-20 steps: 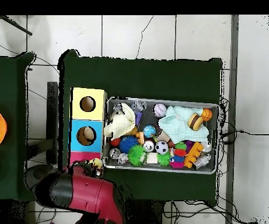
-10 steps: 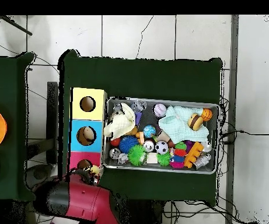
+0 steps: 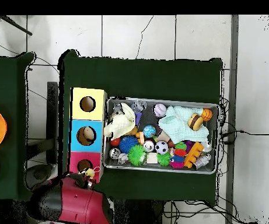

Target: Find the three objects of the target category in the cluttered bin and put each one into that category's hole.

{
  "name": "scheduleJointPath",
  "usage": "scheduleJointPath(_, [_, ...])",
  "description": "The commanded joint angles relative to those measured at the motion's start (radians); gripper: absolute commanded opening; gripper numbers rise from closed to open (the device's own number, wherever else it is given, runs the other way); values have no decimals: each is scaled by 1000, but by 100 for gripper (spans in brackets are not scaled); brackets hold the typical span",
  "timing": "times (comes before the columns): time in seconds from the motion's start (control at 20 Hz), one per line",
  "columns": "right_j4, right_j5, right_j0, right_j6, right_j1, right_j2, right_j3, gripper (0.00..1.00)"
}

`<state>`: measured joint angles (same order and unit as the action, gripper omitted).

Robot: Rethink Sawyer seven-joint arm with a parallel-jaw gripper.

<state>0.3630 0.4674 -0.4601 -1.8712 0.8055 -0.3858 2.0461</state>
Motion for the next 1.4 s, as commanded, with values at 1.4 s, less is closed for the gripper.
scheduleJointPath(1.4, [154, -149, -47, -321, -70, 137, 59, 0])
